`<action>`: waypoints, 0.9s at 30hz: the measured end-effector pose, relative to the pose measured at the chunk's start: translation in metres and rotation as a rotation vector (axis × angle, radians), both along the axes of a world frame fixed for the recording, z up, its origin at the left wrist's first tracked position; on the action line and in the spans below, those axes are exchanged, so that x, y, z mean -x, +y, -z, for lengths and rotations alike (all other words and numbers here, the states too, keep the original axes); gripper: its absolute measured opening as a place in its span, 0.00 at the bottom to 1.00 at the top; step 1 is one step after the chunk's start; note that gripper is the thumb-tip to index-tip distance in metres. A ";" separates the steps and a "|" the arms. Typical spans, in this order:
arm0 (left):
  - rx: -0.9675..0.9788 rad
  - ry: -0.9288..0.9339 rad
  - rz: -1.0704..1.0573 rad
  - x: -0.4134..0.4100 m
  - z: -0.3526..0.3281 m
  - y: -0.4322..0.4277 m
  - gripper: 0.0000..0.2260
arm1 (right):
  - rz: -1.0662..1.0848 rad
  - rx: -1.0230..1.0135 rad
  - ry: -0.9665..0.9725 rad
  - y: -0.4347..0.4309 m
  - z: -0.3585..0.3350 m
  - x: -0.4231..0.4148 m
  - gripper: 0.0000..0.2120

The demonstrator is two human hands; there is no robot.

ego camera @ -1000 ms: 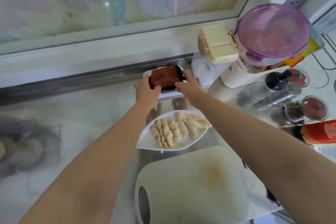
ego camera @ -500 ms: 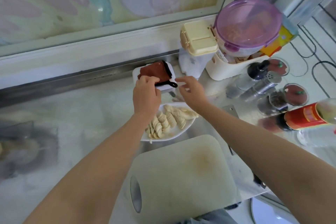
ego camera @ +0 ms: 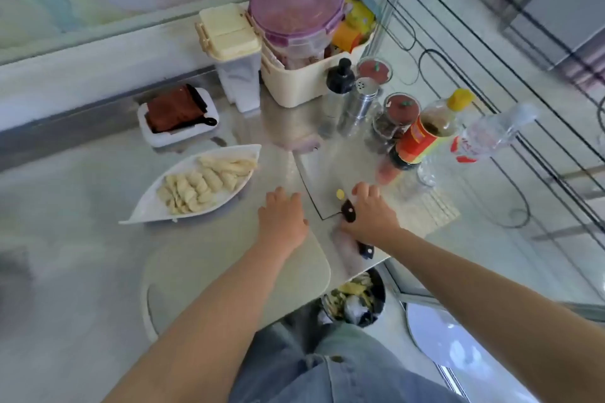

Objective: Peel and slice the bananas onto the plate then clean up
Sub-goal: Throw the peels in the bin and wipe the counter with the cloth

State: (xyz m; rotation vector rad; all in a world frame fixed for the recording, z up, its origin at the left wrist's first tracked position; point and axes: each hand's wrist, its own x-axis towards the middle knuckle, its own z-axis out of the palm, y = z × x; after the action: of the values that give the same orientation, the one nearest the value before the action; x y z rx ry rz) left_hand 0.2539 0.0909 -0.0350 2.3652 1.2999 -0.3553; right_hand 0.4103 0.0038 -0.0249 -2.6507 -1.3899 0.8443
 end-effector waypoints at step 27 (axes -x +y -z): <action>-0.012 0.062 -0.147 -0.023 0.003 -0.023 0.18 | 0.002 0.038 -0.178 -0.027 0.012 -0.092 0.29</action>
State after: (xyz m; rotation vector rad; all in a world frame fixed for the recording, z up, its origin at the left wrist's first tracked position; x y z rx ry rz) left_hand 0.2766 0.0677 -0.0381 2.2682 1.4982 -0.3798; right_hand 0.5028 -0.0228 -0.0367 -2.8162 -1.4197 0.6546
